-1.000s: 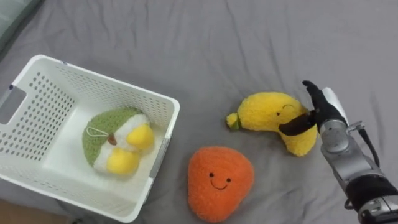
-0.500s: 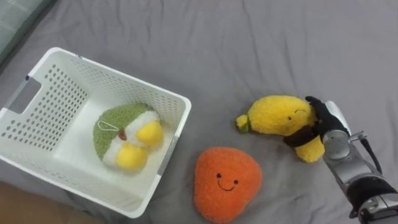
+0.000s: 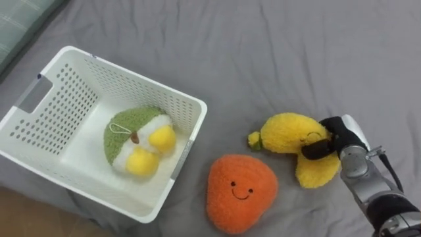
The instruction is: Collect toys from the bed
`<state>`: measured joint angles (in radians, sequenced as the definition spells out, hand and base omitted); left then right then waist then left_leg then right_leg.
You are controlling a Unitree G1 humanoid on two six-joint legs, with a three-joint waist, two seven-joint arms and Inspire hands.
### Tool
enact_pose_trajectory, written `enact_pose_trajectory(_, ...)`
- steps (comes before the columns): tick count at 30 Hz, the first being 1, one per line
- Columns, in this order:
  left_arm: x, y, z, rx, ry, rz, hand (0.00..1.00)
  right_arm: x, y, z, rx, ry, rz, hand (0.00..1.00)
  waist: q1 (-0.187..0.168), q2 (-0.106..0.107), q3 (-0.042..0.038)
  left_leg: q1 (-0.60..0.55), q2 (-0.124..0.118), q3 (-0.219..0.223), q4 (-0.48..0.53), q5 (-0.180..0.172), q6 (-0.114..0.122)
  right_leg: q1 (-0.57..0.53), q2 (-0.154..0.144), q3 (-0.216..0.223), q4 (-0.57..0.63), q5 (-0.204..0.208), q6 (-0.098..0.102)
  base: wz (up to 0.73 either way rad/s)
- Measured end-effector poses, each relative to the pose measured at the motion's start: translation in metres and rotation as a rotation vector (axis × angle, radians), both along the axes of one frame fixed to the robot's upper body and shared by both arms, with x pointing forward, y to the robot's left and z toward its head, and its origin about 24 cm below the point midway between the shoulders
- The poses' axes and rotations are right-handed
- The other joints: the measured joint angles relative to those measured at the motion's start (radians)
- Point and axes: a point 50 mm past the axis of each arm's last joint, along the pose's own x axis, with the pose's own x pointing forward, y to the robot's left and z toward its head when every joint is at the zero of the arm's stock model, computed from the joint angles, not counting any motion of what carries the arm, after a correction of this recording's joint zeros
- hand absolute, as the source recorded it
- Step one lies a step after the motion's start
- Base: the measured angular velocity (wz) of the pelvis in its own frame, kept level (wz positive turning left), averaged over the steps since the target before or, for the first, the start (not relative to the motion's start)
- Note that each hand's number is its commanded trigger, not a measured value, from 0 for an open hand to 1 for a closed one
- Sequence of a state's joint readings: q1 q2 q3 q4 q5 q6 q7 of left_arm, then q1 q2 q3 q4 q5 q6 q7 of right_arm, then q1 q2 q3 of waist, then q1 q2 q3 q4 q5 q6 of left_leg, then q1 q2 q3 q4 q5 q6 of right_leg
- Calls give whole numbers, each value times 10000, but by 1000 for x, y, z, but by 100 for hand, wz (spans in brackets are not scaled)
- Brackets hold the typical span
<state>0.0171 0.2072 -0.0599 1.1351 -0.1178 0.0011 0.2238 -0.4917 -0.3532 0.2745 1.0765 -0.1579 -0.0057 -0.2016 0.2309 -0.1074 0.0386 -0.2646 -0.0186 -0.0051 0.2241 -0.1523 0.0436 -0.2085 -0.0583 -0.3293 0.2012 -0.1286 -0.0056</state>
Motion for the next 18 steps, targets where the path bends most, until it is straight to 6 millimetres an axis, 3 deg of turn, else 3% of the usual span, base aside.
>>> enact_pose_trajectory(9, -17, 10, 1, 175, 78, 560, 0, 25, 24, 39, -105, -1806, 1322, 100, -498, -43, -67, 893, 13, 50, -227, -2, -1, 828, 5, 25, -178, -1, 2, -1)
enact_pose_trajectory(14, -19, 11, 1, 199, 47, 659, 0, 35, 38, 76, -76, -3551, 1982, 100, -744, -10, -177, 1475, 3, 11, -308, -4, -2, 1454, 46, -1, -295, -1, 6, 1)
enact_pose_trajectory(18, -22, 9, 2, 110, -111, 783, 0, 29, 47, 97, 17, -4686, 2470, 100, -883, 174, -358, 2203, 1, 54, -552, -7, -1, 2058, 53, 61, -349, -27, 47, -3)
